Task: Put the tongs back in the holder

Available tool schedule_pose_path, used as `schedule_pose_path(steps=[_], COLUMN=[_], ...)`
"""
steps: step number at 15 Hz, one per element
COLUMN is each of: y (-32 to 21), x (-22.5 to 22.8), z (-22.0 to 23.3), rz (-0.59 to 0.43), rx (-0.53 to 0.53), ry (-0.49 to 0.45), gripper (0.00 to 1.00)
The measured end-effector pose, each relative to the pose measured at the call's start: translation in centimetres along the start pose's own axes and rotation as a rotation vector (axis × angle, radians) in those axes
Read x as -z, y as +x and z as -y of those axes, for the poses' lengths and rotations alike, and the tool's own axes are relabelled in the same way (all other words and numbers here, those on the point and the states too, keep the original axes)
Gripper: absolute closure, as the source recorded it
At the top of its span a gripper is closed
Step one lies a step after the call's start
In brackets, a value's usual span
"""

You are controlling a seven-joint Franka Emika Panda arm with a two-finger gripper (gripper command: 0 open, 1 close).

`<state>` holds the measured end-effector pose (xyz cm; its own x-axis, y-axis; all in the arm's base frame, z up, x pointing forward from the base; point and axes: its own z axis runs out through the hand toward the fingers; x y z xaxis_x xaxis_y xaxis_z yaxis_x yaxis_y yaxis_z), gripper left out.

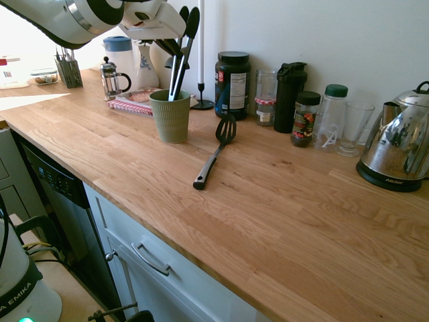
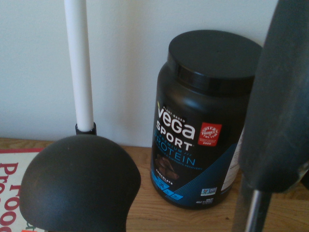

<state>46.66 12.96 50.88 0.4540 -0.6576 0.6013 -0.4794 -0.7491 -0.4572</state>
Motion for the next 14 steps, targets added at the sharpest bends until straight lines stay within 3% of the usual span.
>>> schedule_pose_path(steps=[6, 7, 14], y=[-1.0, -1.2, -2.8], x=[-1.8, -2.0, -3.3], z=[-0.8, -1.0, -2.1], rz=[0.032, 0.039, 0.095], rx=[0.005, 0.007, 0.030], ry=[-0.032, -0.039, -0.097], gripper=[1.00, 0.00, 0.00])
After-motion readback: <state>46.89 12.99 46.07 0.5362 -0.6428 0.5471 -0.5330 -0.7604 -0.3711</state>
